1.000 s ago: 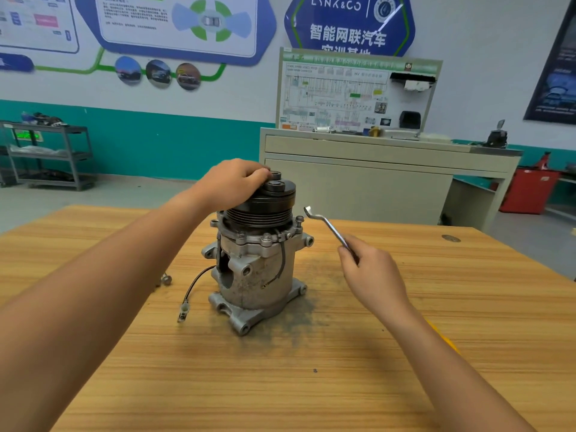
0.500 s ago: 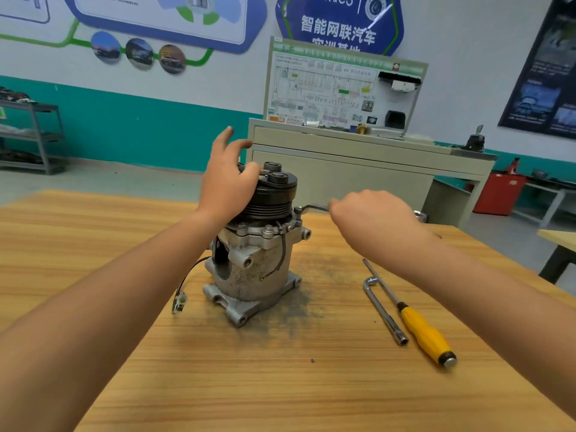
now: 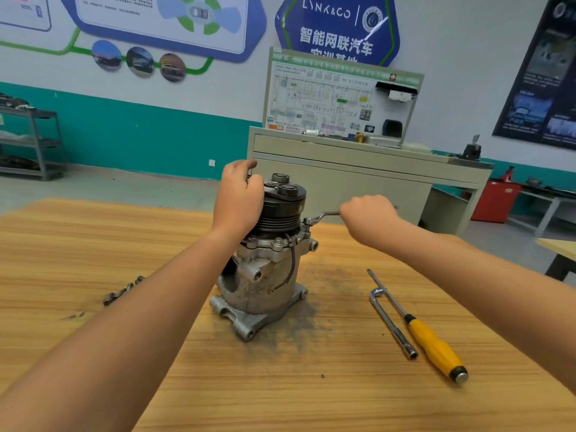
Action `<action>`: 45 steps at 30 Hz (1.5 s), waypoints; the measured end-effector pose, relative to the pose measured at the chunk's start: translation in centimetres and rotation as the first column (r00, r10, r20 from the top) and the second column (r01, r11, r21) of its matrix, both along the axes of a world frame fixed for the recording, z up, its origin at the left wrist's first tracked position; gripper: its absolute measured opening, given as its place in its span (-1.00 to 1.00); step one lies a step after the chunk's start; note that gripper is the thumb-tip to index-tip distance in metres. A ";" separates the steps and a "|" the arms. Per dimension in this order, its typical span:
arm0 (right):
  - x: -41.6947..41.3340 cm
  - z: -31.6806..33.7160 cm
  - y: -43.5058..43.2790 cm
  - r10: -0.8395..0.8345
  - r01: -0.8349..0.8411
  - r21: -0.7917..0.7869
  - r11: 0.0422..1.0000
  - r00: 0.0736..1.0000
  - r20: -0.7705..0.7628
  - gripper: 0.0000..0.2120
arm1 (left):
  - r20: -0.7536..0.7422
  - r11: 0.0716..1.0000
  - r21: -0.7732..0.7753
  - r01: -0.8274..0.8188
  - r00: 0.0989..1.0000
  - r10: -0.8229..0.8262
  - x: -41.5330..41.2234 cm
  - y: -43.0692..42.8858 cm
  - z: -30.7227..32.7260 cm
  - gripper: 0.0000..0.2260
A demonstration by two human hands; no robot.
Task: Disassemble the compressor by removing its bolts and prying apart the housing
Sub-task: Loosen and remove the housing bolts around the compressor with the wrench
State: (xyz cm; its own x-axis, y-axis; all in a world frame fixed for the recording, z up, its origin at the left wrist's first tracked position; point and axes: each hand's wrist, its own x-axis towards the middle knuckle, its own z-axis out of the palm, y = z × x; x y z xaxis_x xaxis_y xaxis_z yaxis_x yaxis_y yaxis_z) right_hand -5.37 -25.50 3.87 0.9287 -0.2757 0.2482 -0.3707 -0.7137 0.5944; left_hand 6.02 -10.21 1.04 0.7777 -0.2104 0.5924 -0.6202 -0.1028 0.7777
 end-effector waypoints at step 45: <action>-1.1 2.1 0.5 -0.010 -0.033 -0.156 0.987 0.964 -0.267 -0.77 | -0.058 0.991 -0.121 -0.058 0.997 0.052 -1.4 -0.1 -0.3 -0.79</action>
